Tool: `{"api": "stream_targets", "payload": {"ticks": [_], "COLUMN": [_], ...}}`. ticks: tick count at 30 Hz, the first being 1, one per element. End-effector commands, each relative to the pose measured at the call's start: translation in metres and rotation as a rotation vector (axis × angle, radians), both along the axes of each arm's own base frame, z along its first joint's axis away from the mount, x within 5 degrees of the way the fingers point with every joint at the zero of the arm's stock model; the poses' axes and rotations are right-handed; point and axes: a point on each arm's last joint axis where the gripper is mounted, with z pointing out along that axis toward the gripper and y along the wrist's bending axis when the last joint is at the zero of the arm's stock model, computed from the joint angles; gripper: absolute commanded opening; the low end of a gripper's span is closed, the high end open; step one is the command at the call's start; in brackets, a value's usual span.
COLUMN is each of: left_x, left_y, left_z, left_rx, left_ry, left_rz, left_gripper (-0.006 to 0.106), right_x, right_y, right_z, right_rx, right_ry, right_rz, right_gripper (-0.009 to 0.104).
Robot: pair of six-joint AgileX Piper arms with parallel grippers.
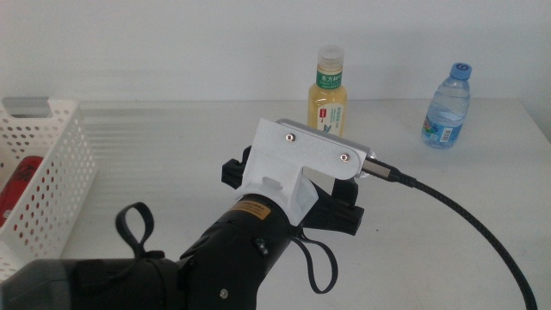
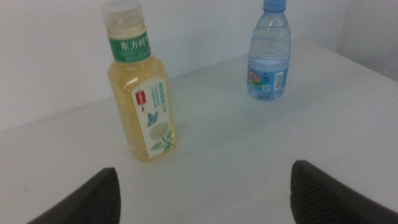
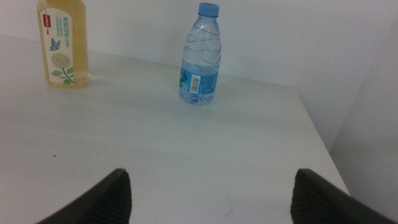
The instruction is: Use arms to grab the bottles and put them into the dustbin to the left of the table.
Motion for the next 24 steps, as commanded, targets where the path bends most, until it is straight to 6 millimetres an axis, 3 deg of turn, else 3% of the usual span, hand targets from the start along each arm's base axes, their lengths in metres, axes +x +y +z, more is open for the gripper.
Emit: {"api": "stream_targets", "payload": {"ticks": [1, 8, 13, 24], "left_x": [0.004, 0.028, 0.057, 0.103], "left_y": [0.004, 0.003, 0.002, 0.0], "left_z": [0.017, 0.007, 0.006, -0.002], "left_rx": [-0.091, -0.066, -0.057, -0.08], "left_ry": [-0.051, -0.004, 0.073, 0.01], "left_rz": [0.052, 0.029, -0.027, -0.061], "left_gripper": [0.09, 0.09, 0.09, 0.09], "right_x": [-0.002, -0.002, -0.002, -0.002], "right_y": [-0.001, -0.001, -0.001, -0.001], "right_z": [0.011, 0.011, 0.011, 0.011], "right_rx": [-0.017, -0.017, -0.017, -0.017], "right_ry": [-0.113, -0.113, -0.113, -0.113], "right_rz": [-0.008, -0.008, -0.008, -0.008], "right_gripper": [0.067, 0.067, 0.067, 0.067]}}
